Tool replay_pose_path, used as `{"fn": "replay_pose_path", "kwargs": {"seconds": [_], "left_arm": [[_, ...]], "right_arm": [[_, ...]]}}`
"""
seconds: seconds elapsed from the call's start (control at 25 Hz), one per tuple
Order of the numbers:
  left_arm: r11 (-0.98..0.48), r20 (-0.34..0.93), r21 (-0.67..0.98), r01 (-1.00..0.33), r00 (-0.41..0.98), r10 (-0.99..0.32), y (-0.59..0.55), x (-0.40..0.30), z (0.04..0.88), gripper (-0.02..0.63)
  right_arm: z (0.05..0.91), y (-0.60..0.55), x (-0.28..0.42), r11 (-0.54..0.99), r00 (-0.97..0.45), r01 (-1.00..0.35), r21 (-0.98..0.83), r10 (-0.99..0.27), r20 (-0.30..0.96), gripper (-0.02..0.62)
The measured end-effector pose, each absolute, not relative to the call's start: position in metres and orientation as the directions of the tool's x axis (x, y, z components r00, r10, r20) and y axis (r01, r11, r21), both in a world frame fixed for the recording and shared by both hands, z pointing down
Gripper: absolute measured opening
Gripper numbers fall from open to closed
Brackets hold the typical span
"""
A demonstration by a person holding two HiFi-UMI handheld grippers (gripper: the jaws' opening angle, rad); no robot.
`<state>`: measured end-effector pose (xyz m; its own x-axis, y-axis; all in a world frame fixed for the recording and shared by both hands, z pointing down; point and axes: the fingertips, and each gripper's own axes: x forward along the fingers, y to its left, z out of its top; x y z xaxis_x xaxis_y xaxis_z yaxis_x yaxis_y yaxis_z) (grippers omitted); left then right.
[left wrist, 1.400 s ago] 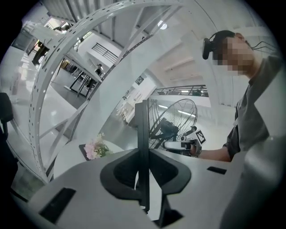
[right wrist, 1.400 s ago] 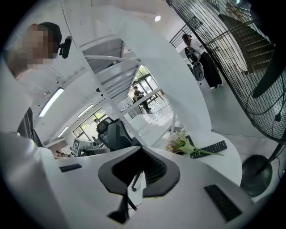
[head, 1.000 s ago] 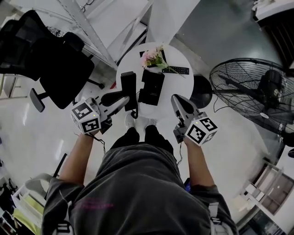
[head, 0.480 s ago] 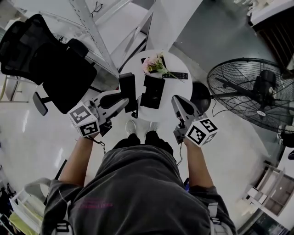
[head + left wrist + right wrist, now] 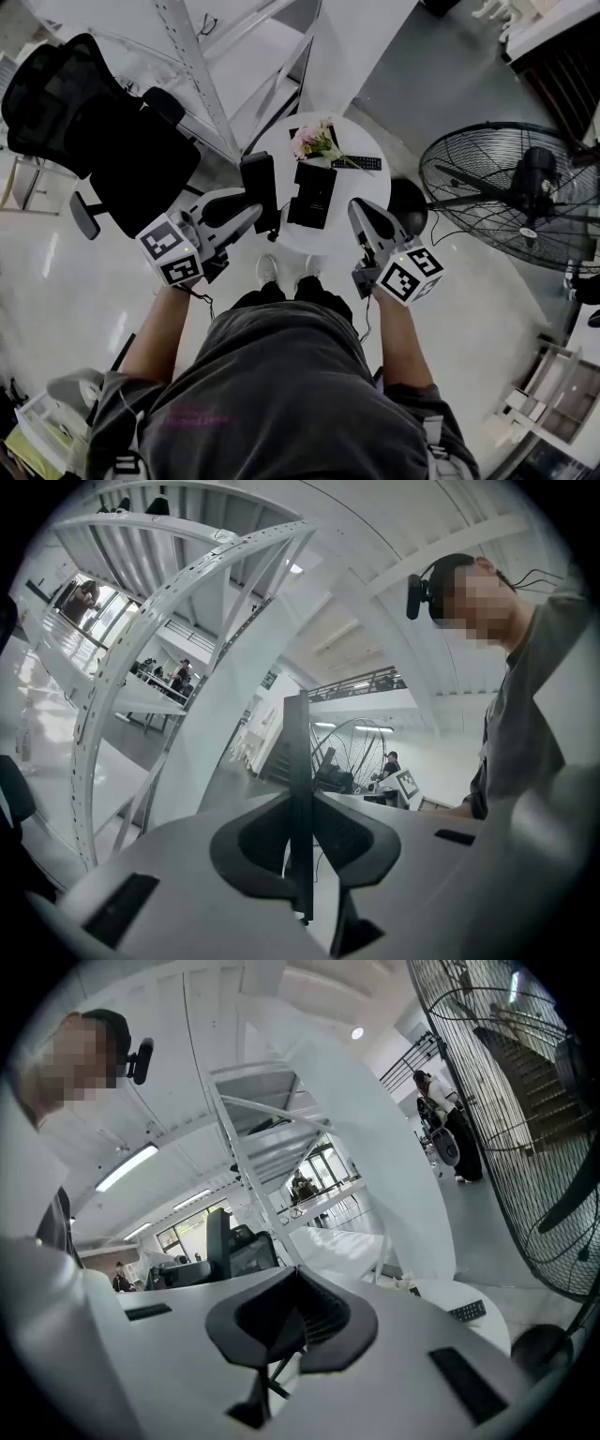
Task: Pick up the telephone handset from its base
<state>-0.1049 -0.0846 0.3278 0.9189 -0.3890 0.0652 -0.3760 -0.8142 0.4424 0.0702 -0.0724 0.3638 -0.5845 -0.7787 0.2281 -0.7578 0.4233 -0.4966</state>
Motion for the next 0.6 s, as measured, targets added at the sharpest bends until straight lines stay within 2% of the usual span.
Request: {"fn": "replay_pose_path", "kwargs": {"seconds": [0.6], "left_arm": [[-0.830,0.044,0.421,-0.364,0.923,-0.383,-0.084,-0.097,0.315,0.078]], "right_arm": [[0.339,-0.072,0.067,0.459,-0.597,-0.750,-0.476,-0.780,0.188,0.020]]}}
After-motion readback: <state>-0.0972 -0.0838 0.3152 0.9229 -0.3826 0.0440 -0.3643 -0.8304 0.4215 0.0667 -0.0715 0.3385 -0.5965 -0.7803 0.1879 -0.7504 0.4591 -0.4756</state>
